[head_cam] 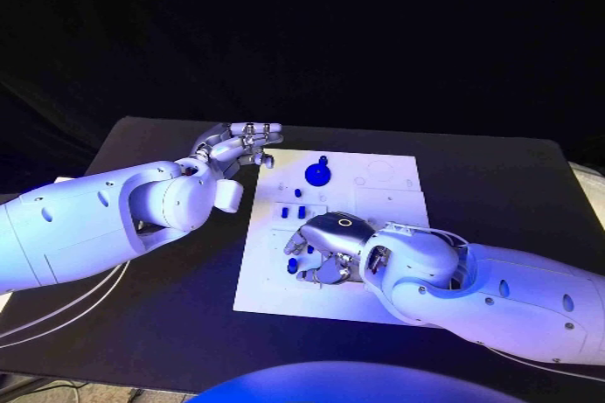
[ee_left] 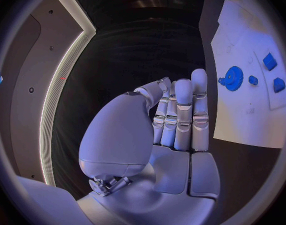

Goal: Assemble the parts on the task board

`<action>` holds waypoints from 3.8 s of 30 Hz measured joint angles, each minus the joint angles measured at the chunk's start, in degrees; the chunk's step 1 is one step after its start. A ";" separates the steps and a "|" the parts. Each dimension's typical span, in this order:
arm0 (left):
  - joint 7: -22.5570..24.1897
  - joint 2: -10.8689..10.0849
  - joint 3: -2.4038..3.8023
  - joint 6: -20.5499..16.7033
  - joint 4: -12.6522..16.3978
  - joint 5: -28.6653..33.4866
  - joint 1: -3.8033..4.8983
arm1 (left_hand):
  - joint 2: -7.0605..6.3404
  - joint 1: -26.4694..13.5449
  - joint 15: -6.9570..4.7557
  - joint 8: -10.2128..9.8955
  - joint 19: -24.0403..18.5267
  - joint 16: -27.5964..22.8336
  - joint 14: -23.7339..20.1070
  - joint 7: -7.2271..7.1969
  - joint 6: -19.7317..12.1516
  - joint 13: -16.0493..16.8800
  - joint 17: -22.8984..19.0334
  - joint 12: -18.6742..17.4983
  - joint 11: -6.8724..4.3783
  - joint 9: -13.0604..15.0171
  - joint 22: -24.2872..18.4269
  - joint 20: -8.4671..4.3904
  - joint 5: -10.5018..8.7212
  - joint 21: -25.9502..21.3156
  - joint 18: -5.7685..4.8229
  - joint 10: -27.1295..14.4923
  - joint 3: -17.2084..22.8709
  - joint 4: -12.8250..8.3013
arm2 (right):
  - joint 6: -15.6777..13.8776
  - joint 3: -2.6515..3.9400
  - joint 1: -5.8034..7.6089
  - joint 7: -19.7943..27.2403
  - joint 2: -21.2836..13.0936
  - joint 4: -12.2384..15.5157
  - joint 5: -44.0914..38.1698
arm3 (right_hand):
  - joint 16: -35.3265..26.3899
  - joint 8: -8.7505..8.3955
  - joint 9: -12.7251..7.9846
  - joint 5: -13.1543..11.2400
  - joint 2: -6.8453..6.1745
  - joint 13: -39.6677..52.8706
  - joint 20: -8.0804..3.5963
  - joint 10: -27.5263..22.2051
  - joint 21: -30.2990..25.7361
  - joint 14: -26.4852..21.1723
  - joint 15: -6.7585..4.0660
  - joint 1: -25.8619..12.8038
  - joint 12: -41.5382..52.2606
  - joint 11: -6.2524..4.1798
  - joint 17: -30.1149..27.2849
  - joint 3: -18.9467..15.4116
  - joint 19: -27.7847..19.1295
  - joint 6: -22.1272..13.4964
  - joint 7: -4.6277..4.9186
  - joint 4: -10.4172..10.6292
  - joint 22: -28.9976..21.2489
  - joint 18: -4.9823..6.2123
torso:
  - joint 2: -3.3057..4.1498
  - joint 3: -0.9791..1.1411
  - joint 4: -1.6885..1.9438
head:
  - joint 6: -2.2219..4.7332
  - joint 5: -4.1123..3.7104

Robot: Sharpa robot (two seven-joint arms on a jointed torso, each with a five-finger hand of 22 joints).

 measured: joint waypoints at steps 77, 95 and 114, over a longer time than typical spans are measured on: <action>-0.46 -0.03 -0.01 0.92 -0.67 0.01 -1.04 | 0.00 0.00 0.18 0.00 0.00 0.00 -0.18 0.00 0.00 0.00 -0.15 0.00 0.00 0.00 -0.03 0.00 0.00 0.00 0.00 0.00 0.00 0.00 | -5.42 -1.37 0.37 -19.32 -22.88 9.49 12.71 | 9.89 8.26 6.11 16.44 6.95 69.06 -3.70 23.25 12.30 0.00 -4.32 -3.15 67.76 -6.26 6.75 -22.59 5.77 5.88 -4.89 15.03 18.47 -1.81 | -0.40 -0.06 -1.94 | 1.51 -5.82; -0.55 -0.01 -0.01 1.03 -0.60 0.01 -1.15 | 0.00 0.00 0.19 0.00 0.00 0.00 -0.18 0.00 0.00 0.00 -0.37 0.27 -0.01 0.00 -0.10 0.00 0.00 -0.24 0.00 -0.41 -0.23 0.23 | -11.63 -1.23 1.43 -19.24 -21.53 12.40 21.12 | 10.11 9.03 7.38 20.18 7.68 69.48 -3.90 23.59 12.31 0.00 -4.32 -2.43 67.99 -6.60 6.74 -23.61 5.97 6.22 -5.00 15.89 18.72 -1.81 | -0.42 -0.09 -1.92 | 1.47 -5.39; -0.63 -0.11 -0.01 1.11 -0.44 0.01 -1.16 | 0.00 0.00 0.19 0.00 0.00 0.00 -0.18 0.00 0.00 0.00 -0.36 0.27 -0.01 0.00 -0.10 0.00 0.00 -0.24 0.00 -0.41 -0.22 0.23 | -7.66 -1.12 0.65 -19.87 -16.95 10.58 24.43 | 10.11 9.80 8.91 18.25 9.08 69.36 -3.90 23.56 12.31 -0.03 -4.35 -5.87 66.61 -6.57 6.78 -26.20 5.96 6.75 -5.52 15.98 18.64 -1.82 | -0.38 -0.13 -1.99 | 1.15 -4.72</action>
